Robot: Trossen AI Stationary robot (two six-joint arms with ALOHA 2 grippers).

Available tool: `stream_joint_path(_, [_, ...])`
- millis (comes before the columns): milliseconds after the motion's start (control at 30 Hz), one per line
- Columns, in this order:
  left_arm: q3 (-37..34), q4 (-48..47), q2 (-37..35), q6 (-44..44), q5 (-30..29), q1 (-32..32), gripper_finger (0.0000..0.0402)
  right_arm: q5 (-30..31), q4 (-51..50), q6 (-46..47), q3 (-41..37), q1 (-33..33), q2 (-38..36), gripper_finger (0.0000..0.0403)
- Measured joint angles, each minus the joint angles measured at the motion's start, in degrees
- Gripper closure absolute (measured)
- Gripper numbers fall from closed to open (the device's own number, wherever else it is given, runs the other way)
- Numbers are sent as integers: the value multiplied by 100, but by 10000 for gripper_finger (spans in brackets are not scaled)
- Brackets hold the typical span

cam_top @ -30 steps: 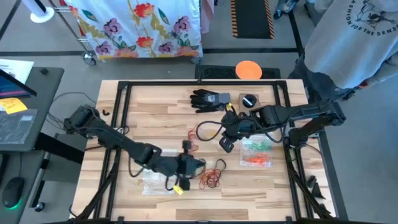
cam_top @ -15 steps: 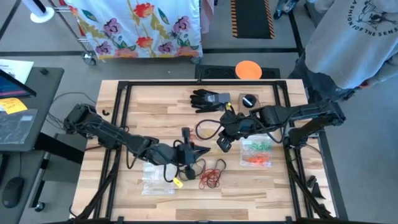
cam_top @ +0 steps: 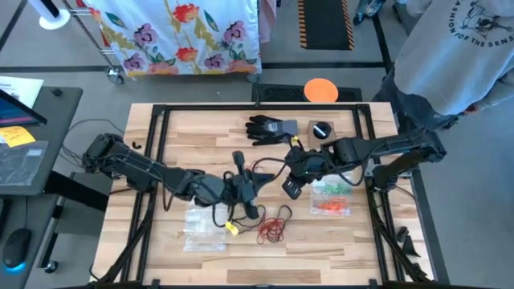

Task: Sort rubber bands
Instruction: Put the yellow rubber band into the transparent zip bag

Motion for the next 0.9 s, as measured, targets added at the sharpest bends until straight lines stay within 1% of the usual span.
stream_joint_path(67, [0, -183, 2, -137, 0, 104, 401, 4, 125, -13, -109, 11, -11, 394])
stream_joint_path(167, [0, -550, 2, -495, 0, 241, 401, 2, 620, -371, -498, -9, -4, 394])
stream_joint_path(233, [-55, -596, 2, -646, 2, 278, 401, -237, 798, -603, -719, -153, 4, 394])
stream_joint_path(367, [-467, -42, -76, -542, 1, 274, 401, -1035, 984, -1031, -1244, -570, -4, 394])
stream_joint_path(433, [-822, 345, -223, -611, 1, 303, 401, -1426, 1352, -1216, -1555, -800, 2, 394])
stream_joint_path(500, [-1318, 801, -418, -695, 6, 360, 401, -1945, 1973, -1499, -1889, -1115, 0, 394])
stream_joint_path(600, [-2085, 1808, -653, -770, 213, 454, 401, -3006, 3193, -1669, -2422, -1587, 0, 394])
stream_joint_path(667, [-2506, 2494, -782, -861, 469, 531, 401, -3565, 4220, -1483, -2736, -1809, 2, 394])
stream_joint_path(700, [-2662, 2789, -811, -895, 592, 584, 401, -3707, 4547, -1295, -2834, -1891, 1, 394])
stream_joint_path(767, [-2870, 3002, -815, -913, 591, 690, 401, -3766, 4757, -1004, -2933, -1976, -7, 394])
stream_joint_path(867, [-2953, 3117, -769, -911, 618, 817, 401, -3649, 4680, -969, -2961, -1987, -4, 394])
stream_joint_path(900, [-2952, 3170, -780, -927, 751, 868, 401, -3572, 4710, -953, -2961, -1983, -4, 394])
